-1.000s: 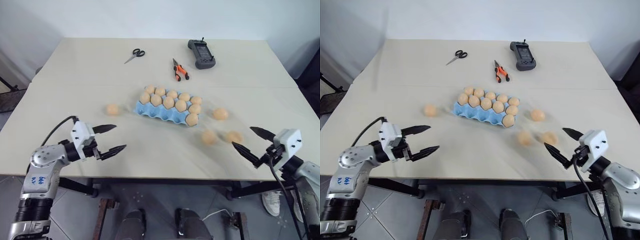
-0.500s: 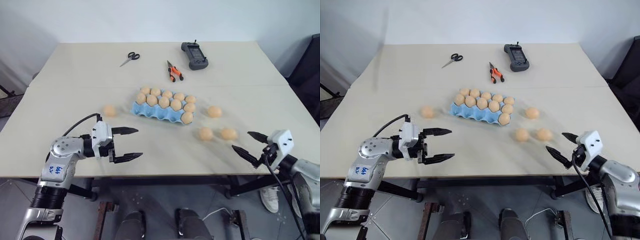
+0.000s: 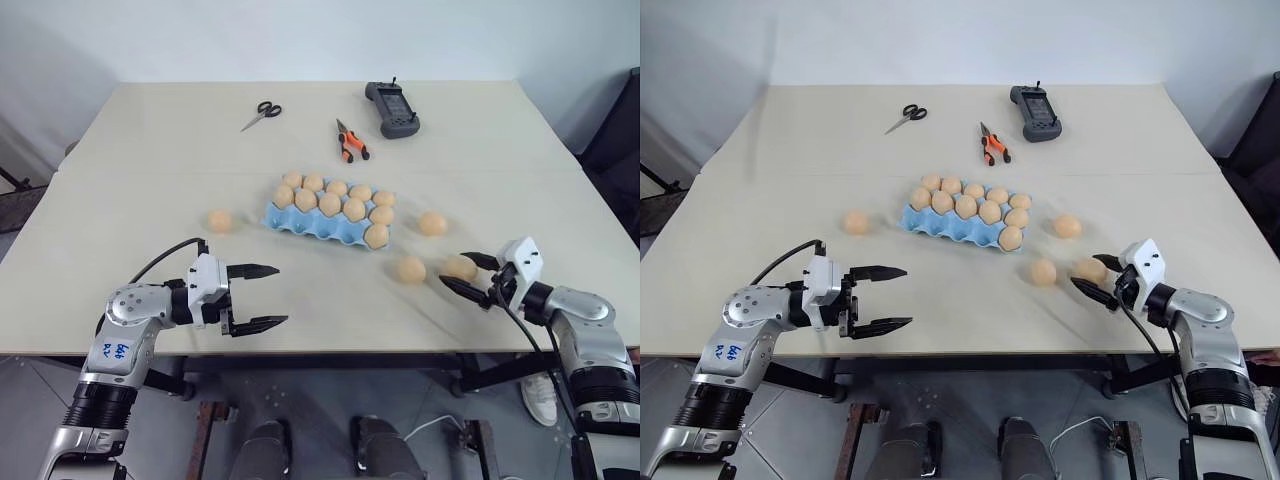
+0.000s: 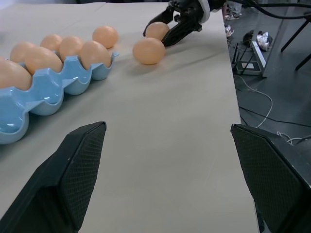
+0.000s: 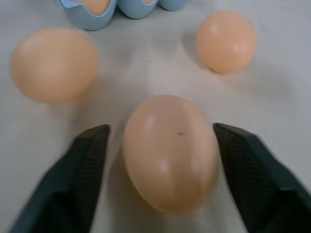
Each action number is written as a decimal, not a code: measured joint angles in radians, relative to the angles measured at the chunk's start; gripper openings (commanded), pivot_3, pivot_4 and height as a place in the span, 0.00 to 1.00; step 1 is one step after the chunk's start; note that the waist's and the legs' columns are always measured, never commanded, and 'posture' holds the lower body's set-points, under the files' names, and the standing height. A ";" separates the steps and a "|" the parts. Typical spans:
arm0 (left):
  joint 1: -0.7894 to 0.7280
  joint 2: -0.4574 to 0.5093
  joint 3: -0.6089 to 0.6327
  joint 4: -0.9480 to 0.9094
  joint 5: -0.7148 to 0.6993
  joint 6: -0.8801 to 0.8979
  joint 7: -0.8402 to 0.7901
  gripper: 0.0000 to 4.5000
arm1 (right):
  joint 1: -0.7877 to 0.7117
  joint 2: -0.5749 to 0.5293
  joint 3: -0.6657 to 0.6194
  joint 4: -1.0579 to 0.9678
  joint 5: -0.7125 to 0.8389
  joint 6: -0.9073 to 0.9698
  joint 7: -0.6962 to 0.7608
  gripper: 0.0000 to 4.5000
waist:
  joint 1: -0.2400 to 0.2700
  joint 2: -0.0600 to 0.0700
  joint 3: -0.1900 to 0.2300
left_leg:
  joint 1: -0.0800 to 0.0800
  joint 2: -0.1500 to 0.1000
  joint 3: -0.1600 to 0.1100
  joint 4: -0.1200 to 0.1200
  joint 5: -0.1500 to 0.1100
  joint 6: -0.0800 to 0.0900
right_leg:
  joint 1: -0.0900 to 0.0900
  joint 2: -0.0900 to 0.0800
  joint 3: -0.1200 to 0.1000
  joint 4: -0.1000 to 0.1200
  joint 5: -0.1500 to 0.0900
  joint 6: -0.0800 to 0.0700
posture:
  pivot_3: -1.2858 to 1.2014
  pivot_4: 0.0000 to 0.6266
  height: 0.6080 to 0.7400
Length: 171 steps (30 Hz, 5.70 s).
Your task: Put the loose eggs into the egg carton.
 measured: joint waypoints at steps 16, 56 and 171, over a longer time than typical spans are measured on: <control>0.077 -0.008 0.162 0.028 -0.003 0.021 0.194 0.97 | -0.375 0.271 0.205 -0.277 -0.034 0.394 -0.214 0.41 | -0.026 0.000 0.000 | -0.008 0.002 -0.003 0.000 0.000 -0.003 | -0.011 -0.001 0.000 0.006 -0.001 -0.003 | 0.52 0.24 1.00; -0.019 -0.010 0.078 0.060 0.000 0.023 0.084 0.99 | 0.492 0.066 -0.157 -0.709 0.086 0.152 -0.149 1.00 | 0.000 -0.004 -0.002 | -0.004 0.005 0.016 0.002 -0.001 0.002 | -0.013 0.000 -0.003 0.006 0.004 -0.001 | 0.52 0.24 1.00; -0.019 -0.073 0.029 0.017 -0.021 0.103 0.150 1.00 | -0.481 0.116 0.106 0.421 -0.141 0.104 -0.240 0.30 | -0.003 -0.005 -0.003 | -0.008 0.007 0.057 0.019 -0.024 0.026 | -0.017 -0.041 -0.081 -0.012 0.023 0.004 | 0.52 0.24 1.00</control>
